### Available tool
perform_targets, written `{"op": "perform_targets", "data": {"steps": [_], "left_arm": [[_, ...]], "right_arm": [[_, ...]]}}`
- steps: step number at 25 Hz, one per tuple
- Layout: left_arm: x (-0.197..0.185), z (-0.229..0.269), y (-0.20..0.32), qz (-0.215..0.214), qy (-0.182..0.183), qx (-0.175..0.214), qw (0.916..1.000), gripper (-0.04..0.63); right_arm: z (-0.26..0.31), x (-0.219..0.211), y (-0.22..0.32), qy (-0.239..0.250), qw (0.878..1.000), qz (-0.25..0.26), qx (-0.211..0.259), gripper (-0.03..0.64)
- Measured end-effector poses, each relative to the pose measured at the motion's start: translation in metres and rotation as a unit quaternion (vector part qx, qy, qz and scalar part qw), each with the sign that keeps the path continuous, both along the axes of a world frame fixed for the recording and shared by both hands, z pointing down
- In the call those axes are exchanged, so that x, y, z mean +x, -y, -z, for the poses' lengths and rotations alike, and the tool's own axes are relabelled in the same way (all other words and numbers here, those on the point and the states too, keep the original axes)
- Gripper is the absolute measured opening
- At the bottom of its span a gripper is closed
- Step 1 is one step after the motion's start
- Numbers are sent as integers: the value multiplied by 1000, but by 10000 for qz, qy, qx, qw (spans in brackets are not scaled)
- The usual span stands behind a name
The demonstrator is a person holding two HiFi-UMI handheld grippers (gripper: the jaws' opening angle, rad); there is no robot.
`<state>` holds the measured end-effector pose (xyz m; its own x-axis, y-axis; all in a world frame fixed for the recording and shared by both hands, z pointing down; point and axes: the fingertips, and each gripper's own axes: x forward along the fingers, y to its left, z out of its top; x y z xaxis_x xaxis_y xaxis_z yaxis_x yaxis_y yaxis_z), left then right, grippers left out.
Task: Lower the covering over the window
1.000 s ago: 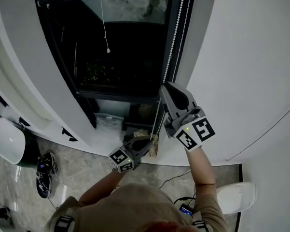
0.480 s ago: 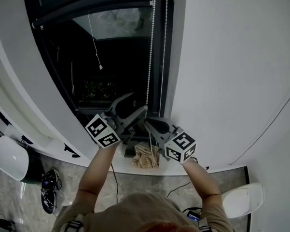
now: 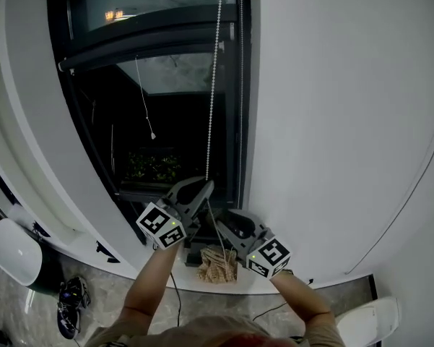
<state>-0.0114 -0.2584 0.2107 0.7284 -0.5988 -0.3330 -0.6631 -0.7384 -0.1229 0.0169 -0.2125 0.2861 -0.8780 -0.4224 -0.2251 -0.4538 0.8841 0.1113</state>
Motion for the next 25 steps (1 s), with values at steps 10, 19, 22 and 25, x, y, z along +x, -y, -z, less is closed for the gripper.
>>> {"op": "perform_targets", "data": {"steps": [10,19,22,25], "left_arm": [[26,-90,-11,-356,81,-680,9970,23],[4,-81,-25,-973,-466,-755,9913,23],[-10,-72,-28,-1429,-524,-899,9843,23],[-2,-84,-24,-1353,172,-923,9863,23]], "right_arm": [[103,-6,45,323,9958,-560,650,65],[77,-29,42,0,9986,-392,355,6],[40,-42,47,-312,9987,-402,103,6],[69,-13,49,785,9958,-449,130,6]]}}
